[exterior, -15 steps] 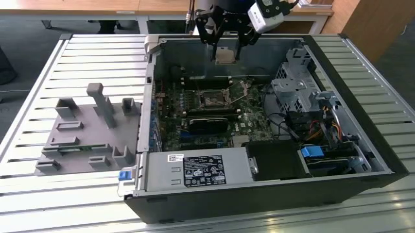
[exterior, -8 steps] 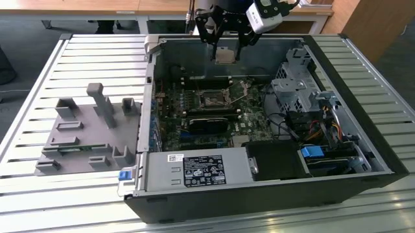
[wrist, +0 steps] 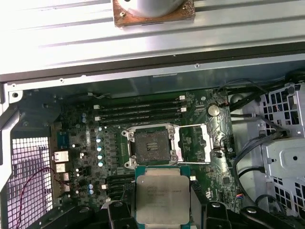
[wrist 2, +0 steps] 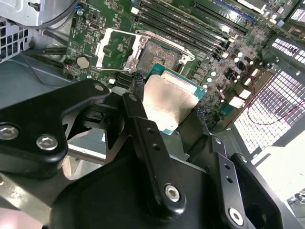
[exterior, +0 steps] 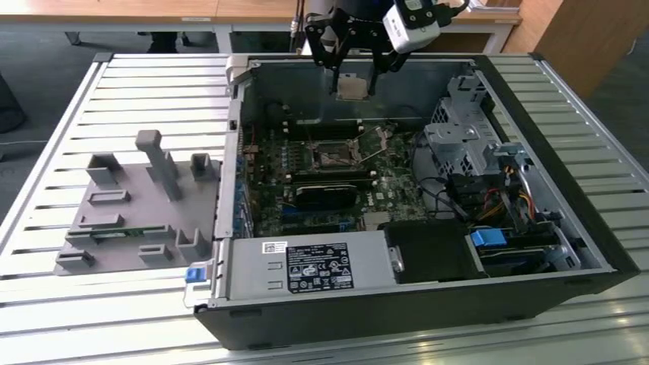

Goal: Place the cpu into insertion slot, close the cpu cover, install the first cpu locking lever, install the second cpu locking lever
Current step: 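Place the cpu into insertion slot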

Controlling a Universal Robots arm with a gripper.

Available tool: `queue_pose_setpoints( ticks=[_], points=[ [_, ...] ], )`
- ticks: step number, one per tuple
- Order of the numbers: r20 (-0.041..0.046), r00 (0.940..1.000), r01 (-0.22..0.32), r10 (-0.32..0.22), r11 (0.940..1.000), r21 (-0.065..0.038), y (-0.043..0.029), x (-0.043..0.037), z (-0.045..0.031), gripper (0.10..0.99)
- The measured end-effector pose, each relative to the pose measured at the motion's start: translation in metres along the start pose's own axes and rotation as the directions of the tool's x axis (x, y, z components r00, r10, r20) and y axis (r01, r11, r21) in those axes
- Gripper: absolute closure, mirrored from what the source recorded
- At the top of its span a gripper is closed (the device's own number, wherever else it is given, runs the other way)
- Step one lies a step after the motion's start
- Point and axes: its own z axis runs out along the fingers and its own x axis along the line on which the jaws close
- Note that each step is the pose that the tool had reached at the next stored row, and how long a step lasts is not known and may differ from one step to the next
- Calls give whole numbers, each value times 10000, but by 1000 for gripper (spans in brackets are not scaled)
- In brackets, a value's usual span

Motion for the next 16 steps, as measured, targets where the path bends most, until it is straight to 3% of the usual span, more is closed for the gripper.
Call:
queue_pose_setpoints(
  ticks=[16],
  points=[
    [64, 9974, -714, 714, 9974, -17, 0, 0, 0, 545]
  ],
)
